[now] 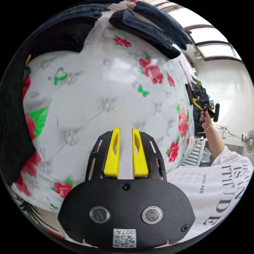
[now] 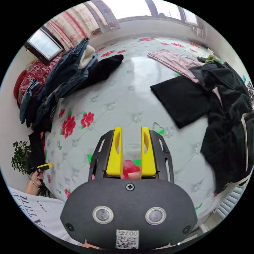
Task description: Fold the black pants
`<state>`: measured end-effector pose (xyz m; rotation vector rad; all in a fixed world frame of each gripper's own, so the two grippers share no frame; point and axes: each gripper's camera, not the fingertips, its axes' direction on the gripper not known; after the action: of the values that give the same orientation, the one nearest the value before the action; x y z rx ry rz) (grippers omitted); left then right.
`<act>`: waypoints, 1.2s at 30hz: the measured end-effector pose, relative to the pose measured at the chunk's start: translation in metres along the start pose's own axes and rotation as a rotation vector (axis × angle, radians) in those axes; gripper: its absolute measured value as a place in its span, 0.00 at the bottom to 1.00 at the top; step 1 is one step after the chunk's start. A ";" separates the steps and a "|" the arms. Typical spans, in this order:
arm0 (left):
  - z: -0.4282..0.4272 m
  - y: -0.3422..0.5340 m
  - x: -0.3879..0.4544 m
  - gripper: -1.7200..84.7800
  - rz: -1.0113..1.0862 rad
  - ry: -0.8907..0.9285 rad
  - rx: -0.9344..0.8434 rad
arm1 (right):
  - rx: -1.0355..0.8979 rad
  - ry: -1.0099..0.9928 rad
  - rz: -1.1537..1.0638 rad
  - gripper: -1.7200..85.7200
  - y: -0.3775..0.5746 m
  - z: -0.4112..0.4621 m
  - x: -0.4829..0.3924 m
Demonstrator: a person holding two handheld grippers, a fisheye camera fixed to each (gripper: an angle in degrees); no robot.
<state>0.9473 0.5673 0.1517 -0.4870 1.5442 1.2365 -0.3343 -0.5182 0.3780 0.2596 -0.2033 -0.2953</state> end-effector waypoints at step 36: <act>-0.066 0.161 0.110 0.14 0.248 0.178 0.217 | -0.154 -0.842 -0.738 0.05 0.187 -0.104 -0.177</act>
<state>0.7470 0.6018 0.1217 -0.2750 1.9118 1.2168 -0.4275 -0.2673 0.3035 0.0313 -0.9180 -1.1474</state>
